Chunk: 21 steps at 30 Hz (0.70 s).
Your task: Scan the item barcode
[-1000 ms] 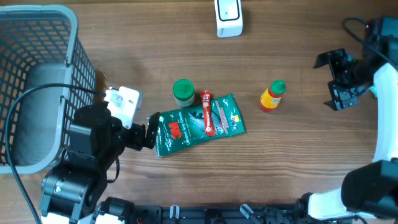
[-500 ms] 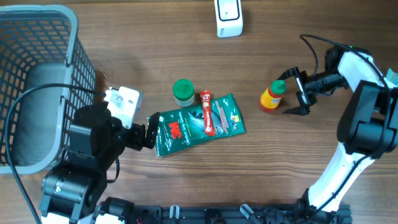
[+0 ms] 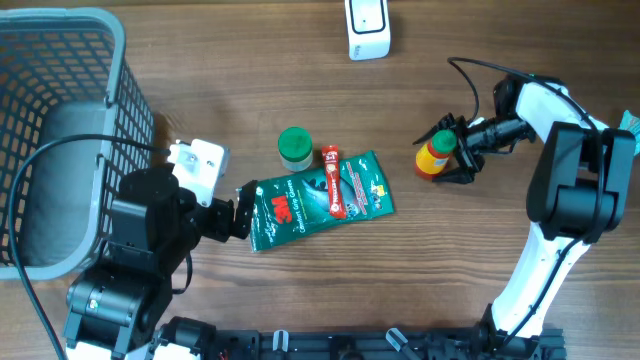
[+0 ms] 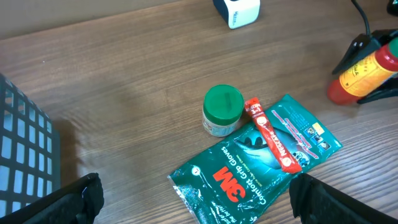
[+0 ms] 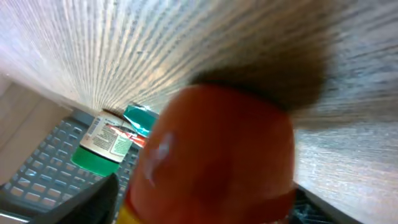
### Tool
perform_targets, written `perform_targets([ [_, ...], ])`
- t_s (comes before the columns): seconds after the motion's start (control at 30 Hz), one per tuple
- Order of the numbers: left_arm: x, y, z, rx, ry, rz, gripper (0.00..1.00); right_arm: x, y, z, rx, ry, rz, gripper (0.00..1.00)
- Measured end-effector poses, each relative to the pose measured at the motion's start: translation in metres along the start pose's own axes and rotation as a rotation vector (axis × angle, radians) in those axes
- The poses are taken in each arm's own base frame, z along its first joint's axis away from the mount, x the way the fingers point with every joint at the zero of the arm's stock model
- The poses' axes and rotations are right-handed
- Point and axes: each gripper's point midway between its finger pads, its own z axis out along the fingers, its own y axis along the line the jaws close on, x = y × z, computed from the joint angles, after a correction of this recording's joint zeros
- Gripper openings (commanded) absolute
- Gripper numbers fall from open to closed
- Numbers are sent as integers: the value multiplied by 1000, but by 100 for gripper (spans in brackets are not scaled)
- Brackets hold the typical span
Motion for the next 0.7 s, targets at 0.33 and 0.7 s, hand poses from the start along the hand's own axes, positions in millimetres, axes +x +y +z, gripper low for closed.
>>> perform_targets([
  [0.33, 0, 0, 0, 0, 0, 0, 100, 3, 3, 2, -35, 23, 1, 43],
  [0.7, 0, 0, 0, 0, 0, 0, 100, 59, -18, -1, 43, 236, 217, 41],
])
